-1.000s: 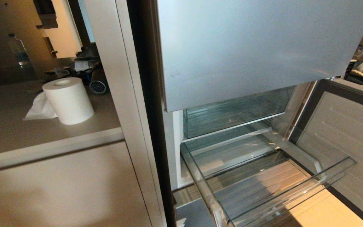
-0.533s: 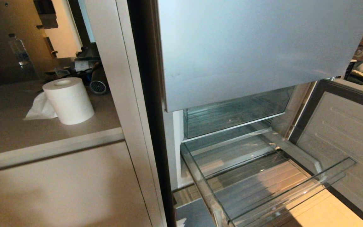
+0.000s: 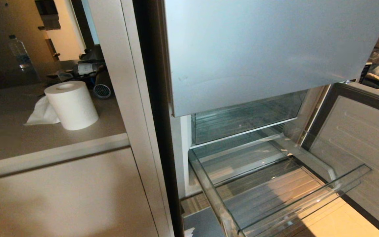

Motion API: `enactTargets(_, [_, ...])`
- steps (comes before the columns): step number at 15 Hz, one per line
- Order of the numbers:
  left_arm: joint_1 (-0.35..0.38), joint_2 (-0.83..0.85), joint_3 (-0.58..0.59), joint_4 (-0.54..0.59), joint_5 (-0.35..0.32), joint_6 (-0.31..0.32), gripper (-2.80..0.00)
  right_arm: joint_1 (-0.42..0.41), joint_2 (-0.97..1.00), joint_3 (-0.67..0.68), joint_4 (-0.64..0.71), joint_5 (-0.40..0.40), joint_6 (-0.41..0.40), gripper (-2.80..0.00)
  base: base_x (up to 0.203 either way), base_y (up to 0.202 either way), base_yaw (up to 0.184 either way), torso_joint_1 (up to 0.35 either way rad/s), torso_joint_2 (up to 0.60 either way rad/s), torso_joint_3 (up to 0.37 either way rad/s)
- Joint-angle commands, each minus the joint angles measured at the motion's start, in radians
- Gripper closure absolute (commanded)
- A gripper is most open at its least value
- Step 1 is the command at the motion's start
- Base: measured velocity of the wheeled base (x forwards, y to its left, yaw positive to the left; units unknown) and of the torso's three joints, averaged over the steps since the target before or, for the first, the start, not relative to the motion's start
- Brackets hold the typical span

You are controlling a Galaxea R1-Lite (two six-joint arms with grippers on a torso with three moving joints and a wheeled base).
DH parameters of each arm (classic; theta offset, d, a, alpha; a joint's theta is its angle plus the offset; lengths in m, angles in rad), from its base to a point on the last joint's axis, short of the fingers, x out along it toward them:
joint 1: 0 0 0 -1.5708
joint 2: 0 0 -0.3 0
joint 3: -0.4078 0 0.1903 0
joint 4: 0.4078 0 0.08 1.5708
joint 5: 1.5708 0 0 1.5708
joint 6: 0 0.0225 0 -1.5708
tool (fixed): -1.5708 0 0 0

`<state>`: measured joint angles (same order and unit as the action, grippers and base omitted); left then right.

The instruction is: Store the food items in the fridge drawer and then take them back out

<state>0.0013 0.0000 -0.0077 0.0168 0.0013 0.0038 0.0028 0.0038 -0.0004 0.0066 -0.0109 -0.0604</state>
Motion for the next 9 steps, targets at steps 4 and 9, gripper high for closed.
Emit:
enactTargets(4, [0.000, 0.000, 0.000, 0.000, 0.000, 0.000, 0.00, 0.000, -0.004, 0.000, 0.004, 0.000, -0.018, 0.00, -0.001, 0.000, -0.025, 0.001, 0.00, 0.001])
enactTargets(9, [0.000, 0.000, 0.000, 0.000, 0.000, 0.001, 0.00, -0.001, -0.004, 0.002, 0.004, 0.000, -0.016, 0.00, 0.001, 0.006, -0.174, 0.002, 0.00, 0.001])
